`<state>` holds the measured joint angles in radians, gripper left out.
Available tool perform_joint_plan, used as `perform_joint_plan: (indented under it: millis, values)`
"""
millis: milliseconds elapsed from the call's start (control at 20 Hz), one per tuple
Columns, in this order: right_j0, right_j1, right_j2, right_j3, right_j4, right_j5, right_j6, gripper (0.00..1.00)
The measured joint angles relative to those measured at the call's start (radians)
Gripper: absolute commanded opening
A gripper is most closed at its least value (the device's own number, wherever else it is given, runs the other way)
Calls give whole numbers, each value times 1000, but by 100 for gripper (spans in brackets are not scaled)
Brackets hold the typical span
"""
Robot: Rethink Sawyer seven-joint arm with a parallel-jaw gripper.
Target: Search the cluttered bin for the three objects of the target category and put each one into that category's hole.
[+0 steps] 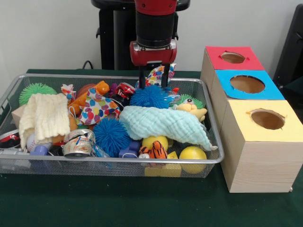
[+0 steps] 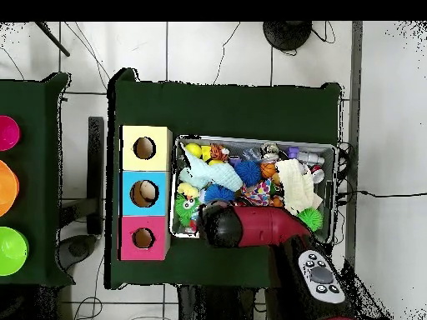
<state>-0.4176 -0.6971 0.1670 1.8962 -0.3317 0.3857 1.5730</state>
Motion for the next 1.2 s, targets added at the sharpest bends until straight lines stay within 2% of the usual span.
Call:
perform_joint_plan:
  millis: [700, 900, 1200]
  values:
    - [-77, 5, 14, -1, -32, 0, 0, 100]
    - [-91, -16, 25, 16, -32, 0, 0, 100]
    - [-93, -80, 30, 83, -32, 0, 0, 100]
